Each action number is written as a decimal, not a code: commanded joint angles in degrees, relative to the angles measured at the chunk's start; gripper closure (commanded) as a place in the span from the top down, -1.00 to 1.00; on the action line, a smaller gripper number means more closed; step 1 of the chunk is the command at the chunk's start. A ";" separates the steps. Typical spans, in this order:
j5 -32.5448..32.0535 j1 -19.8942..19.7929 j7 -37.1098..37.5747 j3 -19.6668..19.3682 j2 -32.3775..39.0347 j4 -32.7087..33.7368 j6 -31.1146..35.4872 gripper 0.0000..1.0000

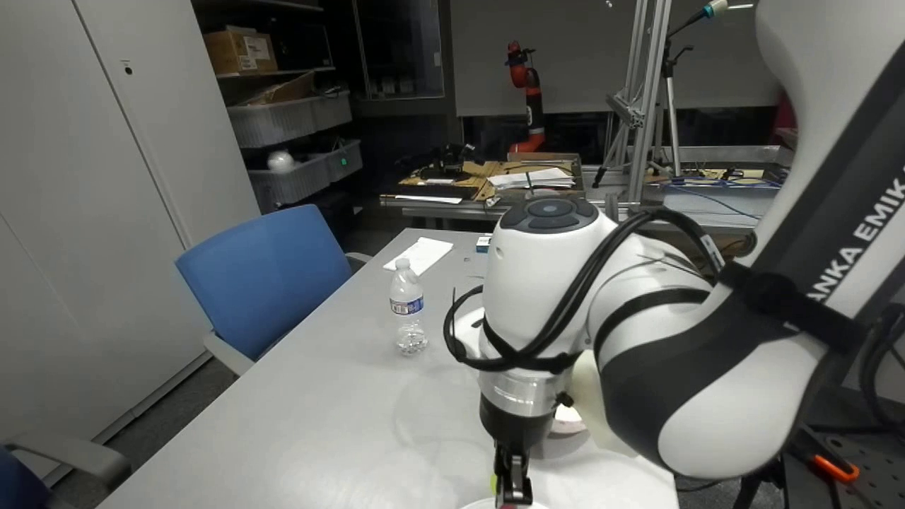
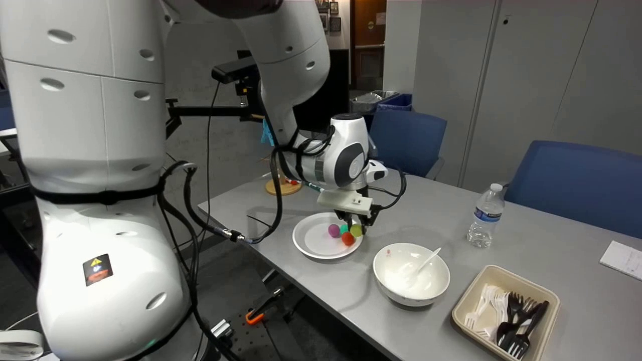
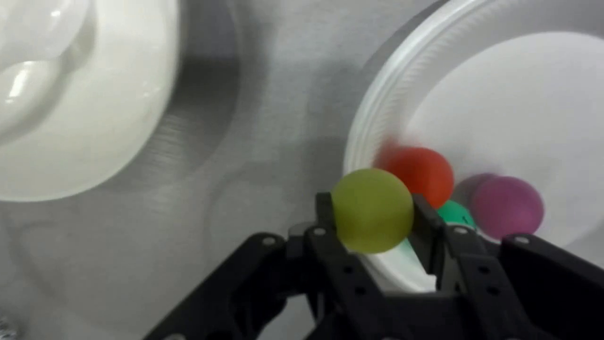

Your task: Move the balls from the bowl to the plate

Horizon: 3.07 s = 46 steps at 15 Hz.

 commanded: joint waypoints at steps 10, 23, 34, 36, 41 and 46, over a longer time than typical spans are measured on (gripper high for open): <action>15.27 -6.77 -15.25 11.15 2.87 -0.65 -2.01 -0.66; 11.67 -5.55 -15.46 8.45 -0.97 -0.56 -11.63 1.00; 8.44 -3.45 -16.04 5.04 -15.02 -1.39 -18.16 1.00; 7.89 -2.96 -15.62 4.53 -17.29 -1.96 -17.62 1.00; 8.22 -1.66 -15.21 3.46 -22.29 -3.79 -17.31 1.00; 8.44 -0.68 -15.01 2.55 -22.21 -3.48 -17.19 1.00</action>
